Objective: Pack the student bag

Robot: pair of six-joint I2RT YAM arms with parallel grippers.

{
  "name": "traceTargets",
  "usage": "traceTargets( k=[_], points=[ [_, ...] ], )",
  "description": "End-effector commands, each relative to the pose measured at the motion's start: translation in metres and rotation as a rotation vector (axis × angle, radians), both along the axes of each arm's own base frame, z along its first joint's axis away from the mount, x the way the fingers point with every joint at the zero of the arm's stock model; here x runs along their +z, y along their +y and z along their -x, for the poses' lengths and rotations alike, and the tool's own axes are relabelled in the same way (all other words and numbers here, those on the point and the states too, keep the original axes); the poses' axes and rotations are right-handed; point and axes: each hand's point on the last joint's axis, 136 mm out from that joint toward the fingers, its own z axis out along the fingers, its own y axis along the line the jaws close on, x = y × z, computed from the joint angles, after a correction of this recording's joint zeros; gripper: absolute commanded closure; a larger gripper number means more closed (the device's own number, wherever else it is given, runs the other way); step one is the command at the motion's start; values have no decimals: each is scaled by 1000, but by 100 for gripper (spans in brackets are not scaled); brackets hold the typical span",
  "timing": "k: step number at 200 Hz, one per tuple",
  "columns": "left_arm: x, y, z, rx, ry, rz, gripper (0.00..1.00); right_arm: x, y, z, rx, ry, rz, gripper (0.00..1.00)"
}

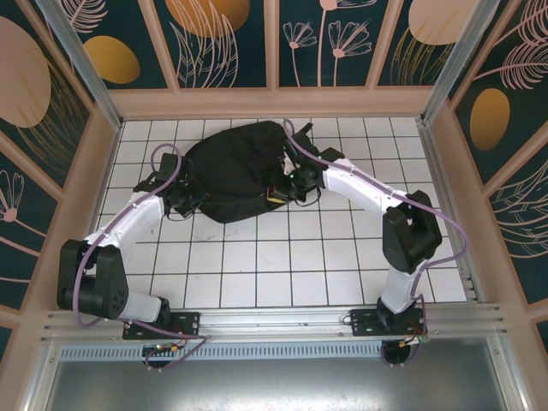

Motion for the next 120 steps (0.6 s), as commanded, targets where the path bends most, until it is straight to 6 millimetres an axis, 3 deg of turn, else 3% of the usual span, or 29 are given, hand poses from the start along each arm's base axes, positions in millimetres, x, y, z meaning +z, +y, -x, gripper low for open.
traceTargets(
  k=[1, 11, 30, 53, 77, 98, 120],
  points=[
    [-3, 13, -2, 25, -21, -41, 100, 14, -28, -5, -50, -36, 64, 100],
    [-3, 7, -1, 16, -29, -20, 100, 15, -26, -5, -42, -40, 55, 97],
    [0, -10, 0, -20, -52, 0, 100, 23, -14, -2, -8, -40, -21, 64],
    [2, -33, 5, -65, -61, 18, 100, 43, -6, -2, -5, -85, -102, 42],
    [3, -52, 18, -91, -76, 89, 100, 66, -11, -4, -20, -161, -128, 37],
    [7, -69, 30, -115, -110, 162, 100, 82, -28, -6, -63, -240, -110, 33],
    [19, -100, 42, -194, -169, 227, 91, 99, -51, -11, -125, -313, -131, 31]
  ],
)
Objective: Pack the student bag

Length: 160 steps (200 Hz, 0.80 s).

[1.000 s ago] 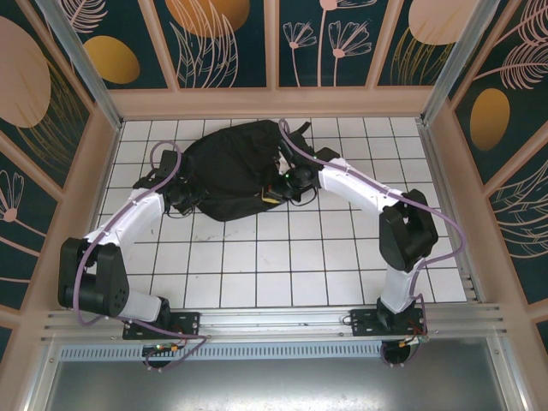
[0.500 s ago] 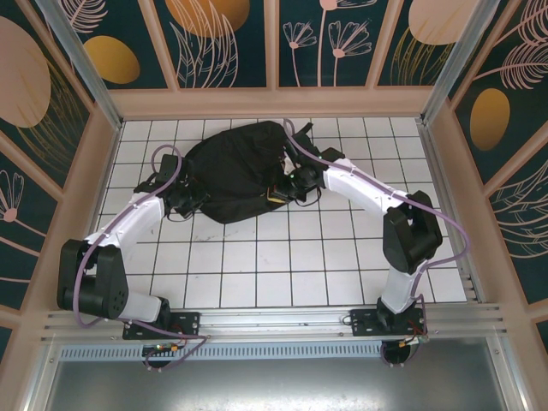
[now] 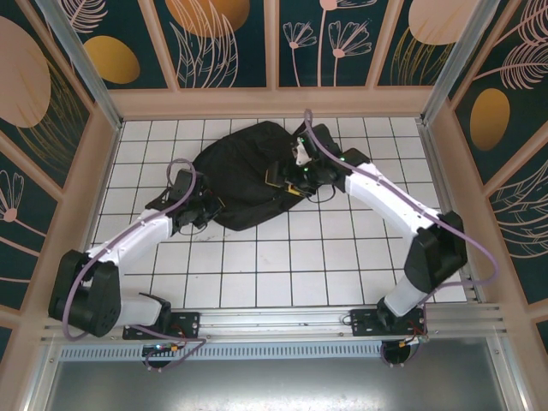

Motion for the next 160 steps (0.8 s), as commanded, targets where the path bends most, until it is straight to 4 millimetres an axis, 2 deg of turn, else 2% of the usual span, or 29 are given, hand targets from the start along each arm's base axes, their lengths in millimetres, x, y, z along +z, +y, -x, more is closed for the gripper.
traceTargets(
  k=[1, 13, 16, 25, 63, 75, 82, 86, 103, 107, 109, 115, 134, 158, 160],
  points=[
    [26, -44, 9, -98, -88, 142, 90, 24, -27, -11, -82, -112, -23, 31],
    [32, -68, 16, -168, -130, 158, 81, 33, -33, -7, -95, -146, -46, 31],
    [33, -74, 18, -185, -139, 159, 79, 36, -43, -13, -125, -156, -46, 31],
    [36, -91, 22, -238, -155, 159, 74, 40, -54, -16, -160, -175, -33, 31],
    [45, -169, 31, -438, -218, 169, 51, 54, -86, -17, -236, -226, -1, 31],
    [47, -195, 33, -496, -226, 179, 49, 57, -96, -17, -264, -236, 4, 31],
    [39, -208, 37, -529, -212, 173, 48, 59, -102, -17, -279, -240, 4, 32],
    [48, -220, 35, -549, -230, 186, 48, 59, -106, -17, -288, -242, 4, 32],
    [45, -248, 36, -602, -230, 193, 47, 65, -122, -16, -326, -256, -10, 32],
    [50, -254, 38, -616, -240, 212, 47, 66, -125, -16, -331, -259, -15, 32],
    [42, -258, 38, -624, -226, 209, 47, 67, -126, -15, -332, -260, -17, 32],
    [40, -267, 39, -643, -224, 222, 47, 69, -131, -15, -341, -266, -21, 32],
    [41, -277, 38, -662, -223, 219, 47, 72, -145, -14, -370, -273, -16, 32],
    [55, -260, 37, -668, -293, 139, 46, 77, -156, -12, -379, -295, -11, 26],
    [64, -257, 38, -668, -314, 138, 46, 78, -156, -12, -379, -301, -8, 26]
  ],
)
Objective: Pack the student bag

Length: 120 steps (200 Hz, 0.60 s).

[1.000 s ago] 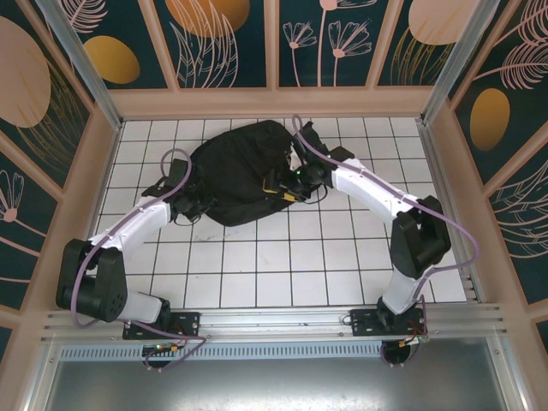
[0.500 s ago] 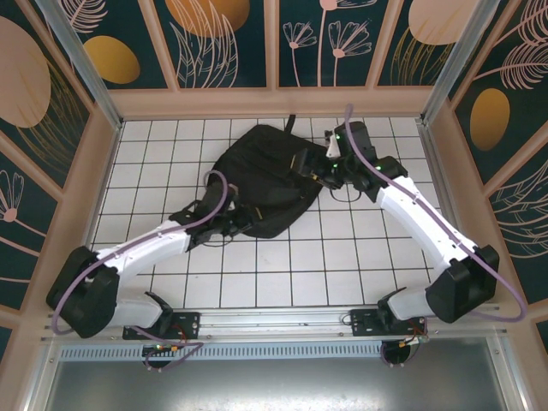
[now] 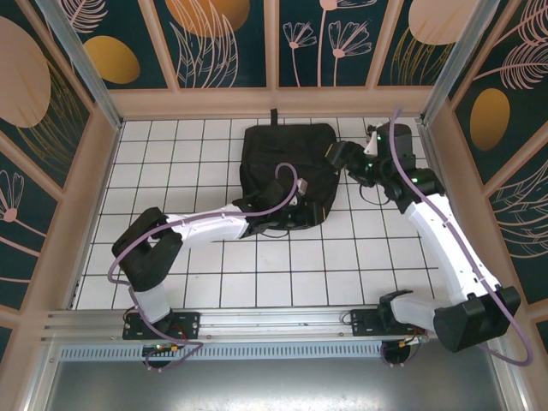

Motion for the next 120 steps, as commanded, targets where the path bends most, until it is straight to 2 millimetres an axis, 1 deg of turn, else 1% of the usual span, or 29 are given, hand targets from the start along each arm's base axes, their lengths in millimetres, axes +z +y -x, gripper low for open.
traceTargets(
  k=[1, 8, 12, 13, 14, 17, 19, 23, 26, 37, 41, 47, 57, 62, 65, 72, 79, 82, 87, 92, 94, 95, 99, 109, 115, 120],
  points=[
    [40, 10, -6, -12, -153, 1, 46, 1, -10, 8, 6, -19, 26, 26],
    [47, 20, -6, -7, -194, -30, 43, 5, -12, 8, 4, -44, 38, 24],
    [50, 26, -7, 1, -218, -48, 40, 9, -13, 9, 2, -63, 45, 12],
    [52, 28, -7, 1, -226, -50, 39, 9, -14, 9, 0, -68, 47, 7],
    [53, 29, -7, 1, -233, -54, 38, 10, -14, 9, -1, -74, 49, 4],
    [56, 34, -6, 3, -249, -65, 34, 13, -16, 9, -6, -92, 57, 1],
    [59, 37, -6, 5, -262, -69, 27, 15, -17, 9, -10, -104, 60, 1],
    [64, 43, -6, 5, -288, -77, 6, 20, -20, 9, -21, -131, 71, 1],
    [69, 47, -5, 3, -310, -76, 2, 22, -23, 9, -32, -149, 81, 1],
    [90, 62, -5, -2, -387, -62, 1, 32, -38, 7, -106, -208, 124, 1],
    [95, 69, -7, 1, -413, -63, 1, 36, -44, 6, -135, -229, 137, 1],
    [110, 80, -9, 16, -463, -65, 1, 40, -52, 5, -177, -258, 157, 1],
    [127, 105, -21, 84, -551, -121, 1, 42, -71, 3, -290, -274, 181, 1],
    [135, 118, -27, 125, -594, -156, 1, 46, -77, 2, -321, -297, 193, 1],
    [140, 127, -31, 157, -620, -180, 1, 49, -79, 1, -325, -320, 202, 1],
    [151, 155, -45, 280, -675, -267, 1, 53, -80, -1, -320, -378, 231, 1],
    [162, 184, -55, 415, -715, -344, 1, 53, -84, -2, -337, -416, 255, 1],
    [166, 202, -60, 502, -739, -395, 1, 53, -86, -3, -346, -430, 265, 1],
    [175, 223, -64, 595, -798, -454, 1, 51, -88, -5, -352, -455, 283, 1],
    [184, 235, -66, 631, -874, -499, 1, 50, -88, -6, -347, -486, 306, 1],
    [192, 237, -67, 638, -911, -503, 1, 50, -88, -7, -345, -499, 314, 1],
    [187, 239, -67, 629, -920, -521, 1, 49, -89, -7, -343, -503, 318, 1],
    [184, 245, -68, 620, -966, -562, 1, 47, -88, -8, -336, -525, 334, 1],
    [180, 252, -71, 565, -1086, -627, 1, 43, -87, -11, -321, -580, 365, 1],
    [177, 262, -75, 581, -1110, -653, 1, 39, -85, -13, -304, -609, 389, 1],
    [173, 274, -81, 611, -1104, -672, 1, 34, -84, -15, -294, -629, 409, 1]
  ],
)
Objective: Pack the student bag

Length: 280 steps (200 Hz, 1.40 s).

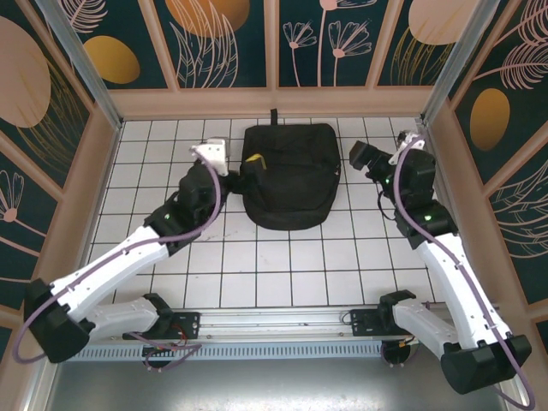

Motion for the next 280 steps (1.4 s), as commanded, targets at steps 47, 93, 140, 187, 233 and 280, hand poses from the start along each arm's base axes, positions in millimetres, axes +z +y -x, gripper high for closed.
traceTargets(
  k=[47, 93, 140, 187, 233, 280],
  points=[
    [-120, 188, -65, 525, 129, -94, 1, -31, -49, -22, -224, -278, 248, 1],
    [-159, 234, -64, 530, 104, -134, 1, -107, -103, -22, -378, -168, 327, 1],
    [-165, 234, -46, 486, -84, -155, 1, -176, -117, -9, -380, -131, 290, 1],
    [-184, 225, -51, 395, -71, -154, 1, -186, -103, -30, -254, -196, 318, 1],
    [-185, 226, -52, 402, -64, -156, 1, -196, -100, -40, -232, -151, 332, 1],
    [-184, 226, -51, 402, -71, -158, 1, -197, -99, -40, -230, -150, 332, 1]
  ],
)
